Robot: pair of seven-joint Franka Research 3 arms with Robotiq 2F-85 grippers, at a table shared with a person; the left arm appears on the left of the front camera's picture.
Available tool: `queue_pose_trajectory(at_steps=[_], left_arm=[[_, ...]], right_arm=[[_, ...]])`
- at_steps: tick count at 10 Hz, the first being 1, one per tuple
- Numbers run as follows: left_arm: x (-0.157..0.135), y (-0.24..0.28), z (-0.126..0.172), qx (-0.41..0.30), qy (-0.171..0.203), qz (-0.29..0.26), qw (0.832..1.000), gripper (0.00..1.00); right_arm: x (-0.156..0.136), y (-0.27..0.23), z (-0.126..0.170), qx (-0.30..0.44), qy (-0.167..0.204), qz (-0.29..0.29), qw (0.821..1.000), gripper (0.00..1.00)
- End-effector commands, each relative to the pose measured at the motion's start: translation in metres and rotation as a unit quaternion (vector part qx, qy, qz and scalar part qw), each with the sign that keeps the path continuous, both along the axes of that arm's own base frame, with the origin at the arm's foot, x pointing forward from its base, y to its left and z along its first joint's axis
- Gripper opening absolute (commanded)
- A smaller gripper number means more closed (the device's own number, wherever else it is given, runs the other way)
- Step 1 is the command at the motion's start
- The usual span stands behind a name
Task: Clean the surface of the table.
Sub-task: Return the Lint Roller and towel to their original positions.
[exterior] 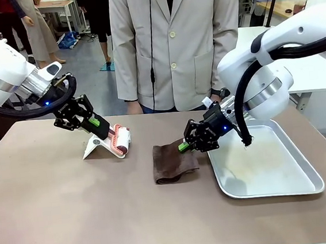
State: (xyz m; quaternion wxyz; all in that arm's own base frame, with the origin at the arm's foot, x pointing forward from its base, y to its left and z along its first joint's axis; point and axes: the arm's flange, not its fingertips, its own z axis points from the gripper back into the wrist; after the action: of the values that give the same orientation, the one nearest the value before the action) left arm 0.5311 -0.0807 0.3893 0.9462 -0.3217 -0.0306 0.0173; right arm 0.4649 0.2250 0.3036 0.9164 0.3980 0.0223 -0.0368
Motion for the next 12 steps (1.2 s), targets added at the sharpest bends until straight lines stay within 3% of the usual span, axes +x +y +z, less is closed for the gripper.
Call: queue_pose_trajectory(at_steps=[1, 3, 4, 5, 8, 10, 12], left_arm=[[-0.002, 0.002, 0.001, 0.009, -0.001, 0.009, 1.000, 1.00], [-0.003, 0.003, 0.003, 0.005, -0.004, 0.012, 1.000, 1.00], [-0.003, 0.006, 0.007, 0.001, -0.008, 0.015, 1.000, 1.00], [-0.005, 0.009, 0.011, -0.006, -0.012, 0.014, 1.000, 1.00], [-0.019, 0.022, 0.035, -0.038, -0.039, 0.007, 0.999, 1.00], [-0.039, 0.039, 0.059, -0.060, -0.070, 0.007, 0.996, 1.00], [-0.078, 0.072, 0.091, -0.111, -0.082, -0.019, 0.990, 1.00]], right_arm=[[0.000, -0.002, 0.003, -0.004, 0.012, -0.002, 1.000, 1.00], [0.001, -0.002, 0.003, -0.003, 0.013, -0.002, 1.000, 1.00], [0.001, -0.003, 0.003, -0.005, 0.015, -0.001, 1.000, 0.92], [0.000, -0.004, 0.004, -0.016, 0.015, -0.003, 1.000, 1.00], [-0.007, 0.003, 0.036, -0.074, -0.024, 0.015, 0.997, 1.00], [-0.013, -0.008, 0.060, -0.081, -0.049, 0.011, 0.995, 1.00], [-0.026, -0.044, 0.086, -0.024, -0.069, -0.010, 0.997, 1.00]])
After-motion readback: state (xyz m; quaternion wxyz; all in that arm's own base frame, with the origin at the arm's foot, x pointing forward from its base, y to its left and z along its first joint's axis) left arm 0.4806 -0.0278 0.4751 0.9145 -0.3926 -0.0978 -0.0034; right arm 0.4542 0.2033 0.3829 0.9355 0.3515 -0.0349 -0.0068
